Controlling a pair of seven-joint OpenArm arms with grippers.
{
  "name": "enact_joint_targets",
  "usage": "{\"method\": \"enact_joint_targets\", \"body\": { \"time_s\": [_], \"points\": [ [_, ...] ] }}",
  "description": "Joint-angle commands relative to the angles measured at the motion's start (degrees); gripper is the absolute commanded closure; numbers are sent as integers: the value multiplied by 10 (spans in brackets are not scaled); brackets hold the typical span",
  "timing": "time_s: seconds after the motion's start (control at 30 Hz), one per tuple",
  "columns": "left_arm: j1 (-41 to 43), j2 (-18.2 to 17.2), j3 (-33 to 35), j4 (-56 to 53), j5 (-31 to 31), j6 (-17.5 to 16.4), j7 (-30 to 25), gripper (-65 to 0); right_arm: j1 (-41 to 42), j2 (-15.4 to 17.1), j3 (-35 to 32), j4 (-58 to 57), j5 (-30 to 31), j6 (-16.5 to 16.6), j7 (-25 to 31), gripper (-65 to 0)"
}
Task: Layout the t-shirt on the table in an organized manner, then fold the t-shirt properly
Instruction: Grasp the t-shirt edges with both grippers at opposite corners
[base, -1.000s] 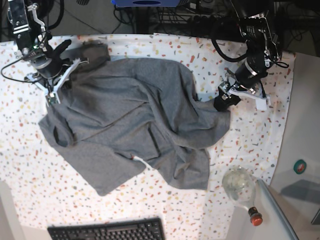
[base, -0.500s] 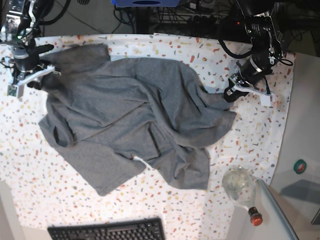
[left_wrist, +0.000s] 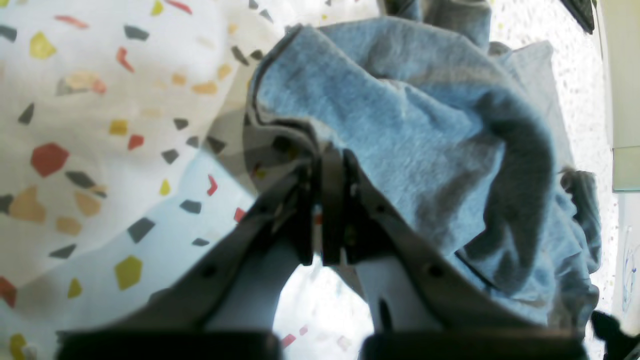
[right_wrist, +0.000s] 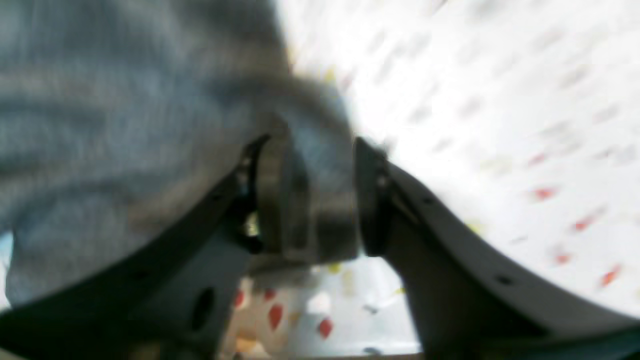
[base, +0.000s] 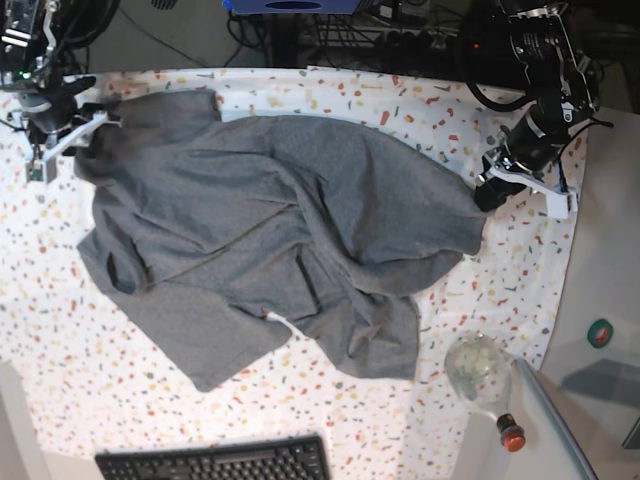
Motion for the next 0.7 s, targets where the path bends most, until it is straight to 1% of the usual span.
{"method": "enact_joint_targets", "body": {
  "time_s": [0.0, 0.03, 0.07, 0.1, 0.17, 0.27, 0.37, 0.4, 0.5, 0.53, 0.57, 0.67],
  "points": [
    [4, -7, 0, 9, -9, -7, -9, 0, 8, 7, 2, 5, 4, 20, 17, -276],
    [6, -7, 0, 10, -9, -7, -9, 0, 8, 6, 3, 1, 4, 35, 17, -305],
    [6, -7, 0, 9, -9, -7, -9, 0, 8, 4, 4, -3, 5, 43, 18, -326],
    [7, -8, 0, 8, -9, -7, -9, 0, 11, 4, 4, -5, 5, 49, 19, -332],
    [10, -12, 0, 8, -9, -7, -9, 0, 23, 3, 4, -24, 5, 52, 18, -333],
    [11, -12, 0, 8, -9, -7, -9, 0, 48, 9, 4, -83, 5, 54, 19, -333],
    [11, -12, -4, 10, -9, -7, -9, 0, 51, 15, 1, -101, 5, 54, 18, -332],
    [12, -15, -3, 11, -9, -7, -9, 0, 47, 14, 1, -100, 5, 54, 18, -321],
    [19, -15, -4, 13, -9, -7, -9, 0, 35, 12, 2, -87, 5, 55, 20, -255],
    [21, -15, -3, 13, -9, -7, -9, 0, 25, 12, 4, -73, 6, 55, 21, -251],
    [21, -15, -4, 12, -9, -7, -9, 0, 17, 12, 4, -57, 7, 55, 21, -257],
    [22, -22, -1, 10, -9, -7, -9, 0, -2, 11, 6, 1, 7, 51, 21, -309]
  ]
}}
